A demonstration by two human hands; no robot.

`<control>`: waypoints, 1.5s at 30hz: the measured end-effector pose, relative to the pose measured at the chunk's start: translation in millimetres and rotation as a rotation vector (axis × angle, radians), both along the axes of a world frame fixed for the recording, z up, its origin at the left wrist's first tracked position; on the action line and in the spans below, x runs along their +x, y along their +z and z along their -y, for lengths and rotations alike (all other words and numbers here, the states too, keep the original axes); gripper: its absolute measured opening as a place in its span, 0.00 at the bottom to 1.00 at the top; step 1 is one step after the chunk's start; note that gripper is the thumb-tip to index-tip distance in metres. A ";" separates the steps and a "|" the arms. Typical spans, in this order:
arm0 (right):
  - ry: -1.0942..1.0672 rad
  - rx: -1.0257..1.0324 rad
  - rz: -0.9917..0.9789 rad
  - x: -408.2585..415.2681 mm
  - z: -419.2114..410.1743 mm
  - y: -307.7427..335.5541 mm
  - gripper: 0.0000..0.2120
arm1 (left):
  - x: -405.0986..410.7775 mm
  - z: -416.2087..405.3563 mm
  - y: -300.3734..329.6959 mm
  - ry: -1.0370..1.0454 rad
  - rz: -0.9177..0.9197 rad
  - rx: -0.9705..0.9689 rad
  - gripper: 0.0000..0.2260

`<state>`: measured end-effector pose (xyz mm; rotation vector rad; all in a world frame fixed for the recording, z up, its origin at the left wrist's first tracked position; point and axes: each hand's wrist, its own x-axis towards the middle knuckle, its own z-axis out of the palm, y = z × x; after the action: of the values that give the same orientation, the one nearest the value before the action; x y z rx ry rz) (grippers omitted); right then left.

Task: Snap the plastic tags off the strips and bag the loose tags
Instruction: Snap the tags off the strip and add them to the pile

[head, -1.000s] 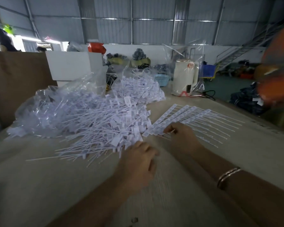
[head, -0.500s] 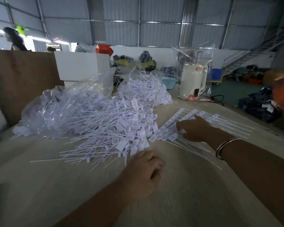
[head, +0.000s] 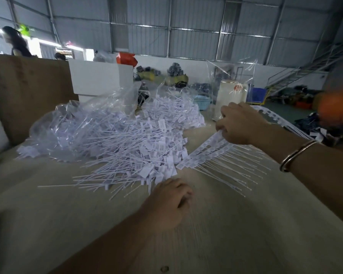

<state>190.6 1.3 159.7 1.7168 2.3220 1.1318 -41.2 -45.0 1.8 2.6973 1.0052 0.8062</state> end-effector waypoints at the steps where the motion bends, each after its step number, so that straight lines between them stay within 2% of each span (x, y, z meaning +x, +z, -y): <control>1: -0.009 -0.036 -0.033 -10.2 5.7 -0.3 0.13 | -0.7 1.1 2.7 0.003 0.056 -0.047 0.10; 5: 0.062 -0.216 -0.329 -58.3 34.4 -12.3 0.13 | -7.4 3.8 24.3 0.139 0.641 -0.340 0.11; 7: 0.074 -0.284 -0.393 -78.6 50.6 -24.0 0.13 | -15.2 1.1 38.3 0.166 0.826 -0.525 0.12; 8: 0.073 -0.288 -0.397 -85.9 57.4 -30.5 0.13 | -20.0 1.0 44.1 0.151 0.804 -0.607 0.12; 9: 0.071 -0.280 -0.394 -91.2 62.7 -37.2 0.13 | -25.1 0.9 47.9 0.133 0.695 -0.634 0.12; 12: 0.062 -0.283 -0.452 -98.7 73.6 -60.1 0.15 | -41.8 -1.8 44.5 0.098 0.234 -0.442 0.08; 17: 0.135 -0.421 -0.744 -105.4 84.9 -105.7 0.10 | -59.6 -4.8 28.9 0.021 0.119 -0.398 0.05; 20: 0.211 -0.398 -0.794 -103.7 87.8 -125.9 0.06 | -65.6 -5.1 22.3 -0.011 0.082 -0.384 0.04; 22: 0.254 -0.338 -0.792 -101.0 89.1 -130.4 0.09 | -67.1 -4.2 18.8 -0.026 0.097 -0.372 0.04; 26: 0.316 -0.255 -0.692 -100.9 89.2 -131.9 0.15 | -69.5 -8.2 14.4 -0.032 0.109 -0.376 0.07; 31: 0.337 -0.279 -0.587 -100.7 87.6 -137.8 0.14 | -71.7 -12.1 9.2 -0.045 0.135 -0.379 0.17; 33: 0.358 -0.286 -0.581 -102.8 86.1 -137.1 0.13 | -71.9 -11.6 9.4 -0.071 0.127 -0.370 0.15; 37: 0.394 -0.316 -0.760 -103.1 86.5 -132.4 0.10 | -71.9 -10.3 13.2 -0.145 0.199 -0.409 0.09; 42: 0.401 -0.385 -0.892 -101.6 86.1 -130.3 0.08 | -67.8 -6.7 17.2 -0.146 0.240 -0.404 0.09; 45: 0.408 -0.433 -1.088 -100.4 86.5 -130.2 0.09 | -67.7 -5.0 18.3 -0.159 0.259 -0.393 0.07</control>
<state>90.2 -85.2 29.5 1.9637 3.2078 -0.5354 -108.9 -40.0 20.1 2.2397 0.7830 0.8042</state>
